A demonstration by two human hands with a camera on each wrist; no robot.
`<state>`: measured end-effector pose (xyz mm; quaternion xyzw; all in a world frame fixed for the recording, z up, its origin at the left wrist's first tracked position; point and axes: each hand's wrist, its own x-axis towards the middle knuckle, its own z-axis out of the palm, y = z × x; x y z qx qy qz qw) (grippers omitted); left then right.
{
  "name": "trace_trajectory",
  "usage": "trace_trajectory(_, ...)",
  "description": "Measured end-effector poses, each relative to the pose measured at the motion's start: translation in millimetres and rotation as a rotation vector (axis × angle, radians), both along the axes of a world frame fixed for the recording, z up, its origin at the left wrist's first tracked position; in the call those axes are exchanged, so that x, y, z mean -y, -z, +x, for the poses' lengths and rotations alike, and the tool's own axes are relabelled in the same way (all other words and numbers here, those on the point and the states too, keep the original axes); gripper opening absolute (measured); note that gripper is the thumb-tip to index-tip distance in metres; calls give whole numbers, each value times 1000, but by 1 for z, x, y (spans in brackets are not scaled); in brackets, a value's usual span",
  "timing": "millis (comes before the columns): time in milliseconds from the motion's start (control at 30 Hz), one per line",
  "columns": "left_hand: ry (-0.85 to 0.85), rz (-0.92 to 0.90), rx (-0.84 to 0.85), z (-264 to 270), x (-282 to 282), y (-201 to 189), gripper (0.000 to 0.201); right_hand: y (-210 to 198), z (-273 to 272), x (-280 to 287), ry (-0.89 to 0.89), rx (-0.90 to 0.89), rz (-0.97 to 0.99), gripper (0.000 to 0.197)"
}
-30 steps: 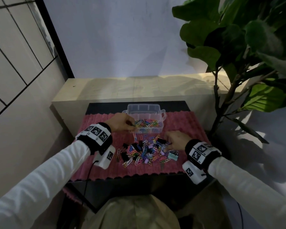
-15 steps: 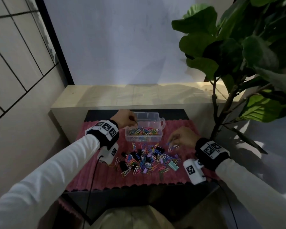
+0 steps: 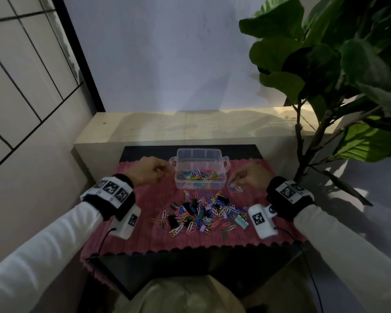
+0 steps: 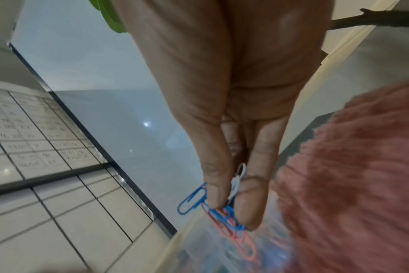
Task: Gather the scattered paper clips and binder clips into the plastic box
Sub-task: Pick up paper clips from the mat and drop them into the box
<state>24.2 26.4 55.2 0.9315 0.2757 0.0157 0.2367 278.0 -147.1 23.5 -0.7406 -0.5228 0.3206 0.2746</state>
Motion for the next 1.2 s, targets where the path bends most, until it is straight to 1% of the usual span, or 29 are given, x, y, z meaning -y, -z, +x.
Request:
trace_trajectory(100, 26, -53, -94, -32, 2, 14, 23, -14, -1, -17, 11, -25, 86, 16)
trace_trajectory(200, 58, -121, -173, -54, 8, 32, 21, -21, -5, -40, 115, -38, 126, 14)
trace_trajectory(267, 57, -159, -174, -62, 16, 42, 21, -22, -11, -56, 174, -53, 118, 14)
trace_trajectory(367, 44, -190, -153, -58, 32, 52, 30, -17, -21, -73, 219, 20, 87, 17)
trace_trajectory(433, 61, -147, -149, -49, 42, 58, 37, -12, -27, -80, 211, 50, 57, 20)
trace_trajectory(500, 75, -95, -139, -38, 52, 61, 38, -7, -30, -82, 194, 23, 5, 24)
trace_trajectory(600, 97, -52, -47, -21, 64, 62, 27, -7, -33, -76, 135, 87, -23, 23)
trace_trajectory(667, 138, -40, -51, -11, 70, 61, 24, -13, -34, -65, 89, 161, 23, 22)
trace_trajectory(767, 221, -41, -189, -2, 75, 63, 33, -18, -40, -35, -26, 170, 66, 21)
trace_trajectory(833, 238, -27, -230, -2, 76, 66, 42, -15, -47, -11, -176, 189, 10, 19)
trace_trajectory(900, 239, -10, -224, -3, 76, 69, 46, -8, -54, 11, -306, 288, -84, 17)
trace_trajectory(933, 237, -1, -213, -3, 76, 70, 48, -3, -54, 21, -340, 353, -115, 16)
trace_trajectory(1000, 221, 15, -183, -3, 75, 73, 50, 8, -50, 31, -324, 435, -136, 16)
trace_trajectory(1067, 193, 21, -166, 0, 73, 75, 53, 14, -42, 35, -226, 470, -146, 17)
trace_trajectory(1133, 183, 35, -188, 4, 71, 76, 56, 17, -37, 34, -159, 480, -136, 18)
trace_trajectory(1200, 190, 68, -211, 9, 69, 75, 50, 17, -38, 32, -175, 473, -117, 18)
